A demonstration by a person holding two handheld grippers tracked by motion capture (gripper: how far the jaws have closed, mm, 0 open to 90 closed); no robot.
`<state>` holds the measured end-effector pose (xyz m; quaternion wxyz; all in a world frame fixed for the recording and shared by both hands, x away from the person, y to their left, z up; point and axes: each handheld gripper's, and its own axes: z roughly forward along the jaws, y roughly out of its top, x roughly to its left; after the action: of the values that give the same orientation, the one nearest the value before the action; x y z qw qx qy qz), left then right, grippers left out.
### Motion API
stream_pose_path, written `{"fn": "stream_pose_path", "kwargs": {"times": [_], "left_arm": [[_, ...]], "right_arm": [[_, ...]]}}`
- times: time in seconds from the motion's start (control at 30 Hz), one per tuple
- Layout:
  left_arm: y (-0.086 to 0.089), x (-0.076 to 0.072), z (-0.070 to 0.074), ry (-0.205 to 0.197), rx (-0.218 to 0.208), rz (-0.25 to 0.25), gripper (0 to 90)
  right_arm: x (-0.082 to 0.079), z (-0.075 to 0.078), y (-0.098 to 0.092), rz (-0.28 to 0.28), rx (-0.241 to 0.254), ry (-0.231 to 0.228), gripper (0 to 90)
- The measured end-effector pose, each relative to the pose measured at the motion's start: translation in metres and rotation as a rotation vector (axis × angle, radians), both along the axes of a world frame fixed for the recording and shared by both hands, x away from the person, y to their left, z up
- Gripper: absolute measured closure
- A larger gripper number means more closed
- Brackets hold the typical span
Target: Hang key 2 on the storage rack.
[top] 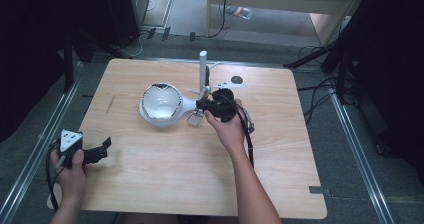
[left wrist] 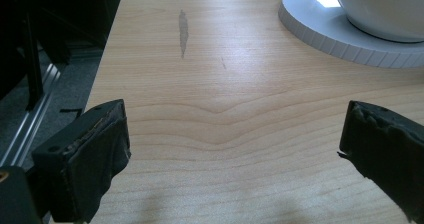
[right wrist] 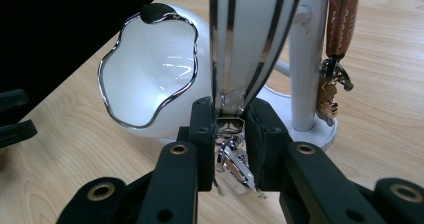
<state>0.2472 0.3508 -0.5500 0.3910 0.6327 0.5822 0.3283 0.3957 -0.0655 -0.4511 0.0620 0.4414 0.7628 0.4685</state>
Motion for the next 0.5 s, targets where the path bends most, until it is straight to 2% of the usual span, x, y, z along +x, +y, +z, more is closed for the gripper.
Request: {"fn": "stream_pose_path", "kwargs": {"times": [0.3,0.5], "left_arm": [[-0.0002,0.0001,-0.0001,-0.001,0.002,-0.001,0.1],[-0.0001,0.0,0.0,0.0,0.001,0.0,0.1]], "right_arm": [[0.0046,0.0013,0.0017,0.021,0.016,0.005,76.1],[0.0094,-0.0011,-0.003,0.012,0.039,0.029,76.5]]}}
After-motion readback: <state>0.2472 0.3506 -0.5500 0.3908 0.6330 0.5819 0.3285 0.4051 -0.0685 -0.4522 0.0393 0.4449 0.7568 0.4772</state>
